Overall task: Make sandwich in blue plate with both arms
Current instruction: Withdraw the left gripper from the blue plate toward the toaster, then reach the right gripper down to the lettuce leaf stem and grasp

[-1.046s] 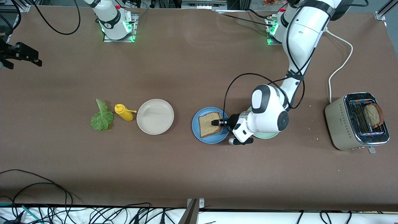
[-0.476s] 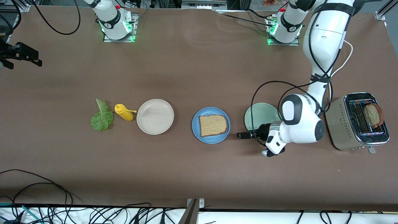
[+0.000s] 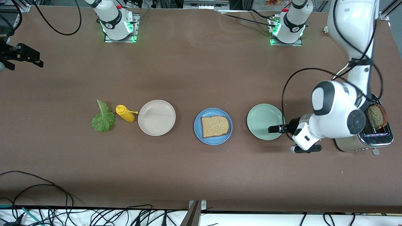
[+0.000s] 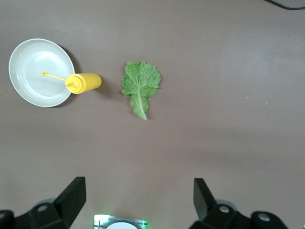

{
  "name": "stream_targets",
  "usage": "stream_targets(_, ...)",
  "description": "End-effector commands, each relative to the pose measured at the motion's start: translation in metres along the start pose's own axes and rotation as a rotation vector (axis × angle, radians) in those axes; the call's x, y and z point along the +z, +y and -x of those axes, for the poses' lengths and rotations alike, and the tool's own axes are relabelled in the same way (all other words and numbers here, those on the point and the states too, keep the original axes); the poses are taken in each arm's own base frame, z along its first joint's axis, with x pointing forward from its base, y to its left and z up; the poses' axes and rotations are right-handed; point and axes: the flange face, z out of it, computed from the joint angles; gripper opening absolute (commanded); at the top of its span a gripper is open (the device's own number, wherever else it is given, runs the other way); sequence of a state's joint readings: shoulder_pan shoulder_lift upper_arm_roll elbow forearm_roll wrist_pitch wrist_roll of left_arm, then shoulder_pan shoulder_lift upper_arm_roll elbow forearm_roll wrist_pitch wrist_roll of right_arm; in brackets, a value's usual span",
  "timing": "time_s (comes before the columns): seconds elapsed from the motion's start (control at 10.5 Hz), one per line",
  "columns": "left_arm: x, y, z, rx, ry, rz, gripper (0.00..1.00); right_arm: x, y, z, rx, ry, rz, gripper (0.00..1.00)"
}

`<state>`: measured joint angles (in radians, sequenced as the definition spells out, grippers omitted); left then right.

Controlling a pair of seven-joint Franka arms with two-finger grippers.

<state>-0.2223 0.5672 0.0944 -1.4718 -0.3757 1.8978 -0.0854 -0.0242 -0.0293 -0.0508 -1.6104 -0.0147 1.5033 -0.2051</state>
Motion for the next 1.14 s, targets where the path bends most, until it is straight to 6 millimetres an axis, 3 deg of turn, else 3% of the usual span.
stream_targets(0.0, -0.07, -0.025, 0.037, 0.015, 0.013, -0.073, 1.0, 0.017, -0.008, -0.01, -0.032, -0.054, -0.009, 1.0)
stream_targets(0.19, -0.117, -0.028, 0.062, 0.052, 0.041, -0.177, 1.0, 0.05, -0.025, -0.031, -0.088, -0.116, -0.019, 1.0)
stream_targets(0.38, -0.16, -0.039, 0.086, 0.051, 0.049, -0.243, 1.0, 0.099, -0.026, -0.053, -0.095, -0.178, -0.024, 1.0)
stream_targets(0.57, -0.206, -0.053, 0.116, 0.032, 0.058, -0.27, 1.0, 0.17, -0.023, -0.058, -0.098, -0.143, -0.012, 1.0)
stream_targets(0.76, -0.243, -0.042, 0.149, 0.077, 0.075, -0.344, 1.0, 0.232, -0.022, -0.059, -0.096, -0.1, 0.003, 1.0)
stream_targets(1.05, -0.273, -0.038, 0.177, 0.069, 0.1, -0.348, 1.0, 0.34, -0.023, -0.055, -0.086, -0.141, -0.002, 1.0)
